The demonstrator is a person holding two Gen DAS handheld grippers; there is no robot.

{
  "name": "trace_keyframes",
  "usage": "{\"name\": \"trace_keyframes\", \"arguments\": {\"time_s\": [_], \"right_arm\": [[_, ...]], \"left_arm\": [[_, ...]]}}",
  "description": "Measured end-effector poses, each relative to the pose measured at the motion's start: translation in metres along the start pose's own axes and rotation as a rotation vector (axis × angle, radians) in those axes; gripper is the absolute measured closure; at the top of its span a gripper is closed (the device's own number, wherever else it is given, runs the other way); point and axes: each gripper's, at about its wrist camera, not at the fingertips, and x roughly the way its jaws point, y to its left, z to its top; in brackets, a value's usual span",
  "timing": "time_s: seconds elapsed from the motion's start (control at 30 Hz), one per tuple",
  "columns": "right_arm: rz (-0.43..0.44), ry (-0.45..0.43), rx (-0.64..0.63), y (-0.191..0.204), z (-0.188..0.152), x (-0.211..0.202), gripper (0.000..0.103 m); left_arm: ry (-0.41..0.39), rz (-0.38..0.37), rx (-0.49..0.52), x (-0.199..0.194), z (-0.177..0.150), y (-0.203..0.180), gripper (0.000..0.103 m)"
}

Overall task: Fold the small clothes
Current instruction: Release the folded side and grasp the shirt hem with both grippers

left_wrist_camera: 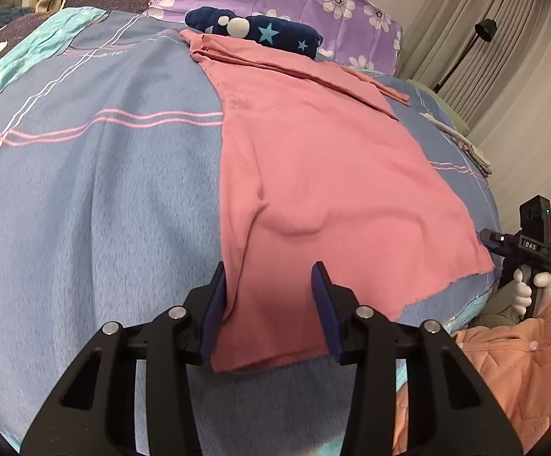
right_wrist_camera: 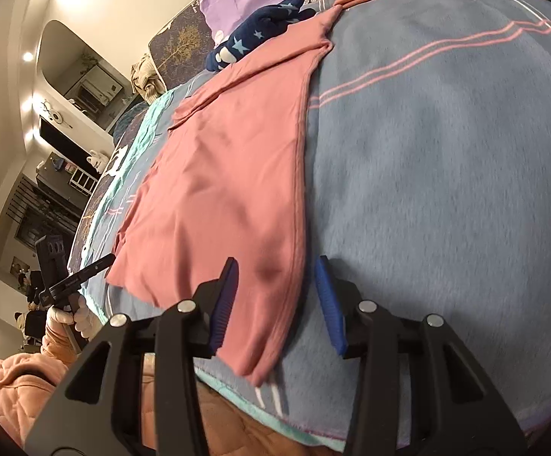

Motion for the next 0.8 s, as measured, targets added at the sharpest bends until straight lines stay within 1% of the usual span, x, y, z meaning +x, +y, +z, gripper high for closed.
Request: {"name": "trace_keyframes", "arguments": {"time_s": [0.13, 0.23, 0.27, 0.3, 0.33, 0.37, 0.4, 0.43, 0.47, 0.5, 0.53, 0.6, 0.67, 0.73, 0.8], "right_arm": [[0.021, 0.029, 0.025, 0.000, -0.007, -0.002, 0.060], [0.045, 0.044, 0.036, 0.000, -0.010, 0.001, 0.059], [0.061, 0.048, 0.041, -0.001, -0.008, 0.004, 0.058], [0.082, 0.049, 0.056, -0.003, -0.005, 0.009, 0.058], [0.098, 0.049, 0.064, -0.003, -0.003, 0.011, 0.058], [0.109, 0.048, 0.065, -0.002, 0.000, 0.013, 0.059], [0.105, 0.042, 0.057, -0.001, 0.004, 0.016, 0.062], [0.095, 0.041, 0.052, 0.000, 0.006, 0.018, 0.070], [0.087, 0.038, 0.056, 0.000, 0.009, 0.020, 0.081], [0.090, 0.033, 0.070, -0.001, 0.010, 0.020, 0.088], [0.104, 0.028, 0.091, -0.002, 0.010, 0.020, 0.097], [0.134, 0.004, 0.130, -0.005, 0.013, 0.016, 0.098], [0.170, -0.048, 0.138, -0.002, 0.020, 0.004, 0.098], [0.215, -0.091, 0.137, 0.001, 0.029, -0.009, 0.099], [0.263, -0.157, 0.117, 0.011, 0.041, -0.028, 0.099]], "left_arm": [[-0.011, -0.019, -0.021, -0.002, -0.004, 0.000, 0.058], [-0.023, -0.068, -0.055, 0.001, -0.005, 0.007, 0.059], [-0.027, -0.085, -0.066, 0.002, -0.005, 0.008, 0.060], [-0.033, -0.102, -0.081, 0.005, -0.003, 0.011, 0.065], [-0.033, -0.122, -0.095, 0.007, -0.002, 0.014, 0.067], [-0.038, -0.147, -0.107, 0.010, -0.001, 0.017, 0.068], [-0.043, -0.162, -0.119, 0.012, 0.000, 0.020, 0.072], [-0.044, -0.175, -0.134, 0.013, 0.000, 0.022, 0.074], [-0.049, -0.186, -0.151, 0.013, 0.000, 0.025, 0.077], [-0.052, -0.185, -0.166, 0.013, 0.000, 0.027, 0.088], [-0.055, -0.192, -0.191, 0.011, 0.000, 0.030, 0.093], [-0.081, -0.188, -0.197, 0.003, 0.002, 0.027, 0.095], [-0.135, -0.177, -0.152, -0.012, 0.011, 0.015, 0.096], [-0.187, -0.194, -0.118, -0.026, 0.022, 0.004, 0.096], [-0.236, -0.208, -0.070, -0.040, 0.034, -0.009, 0.096]]}}
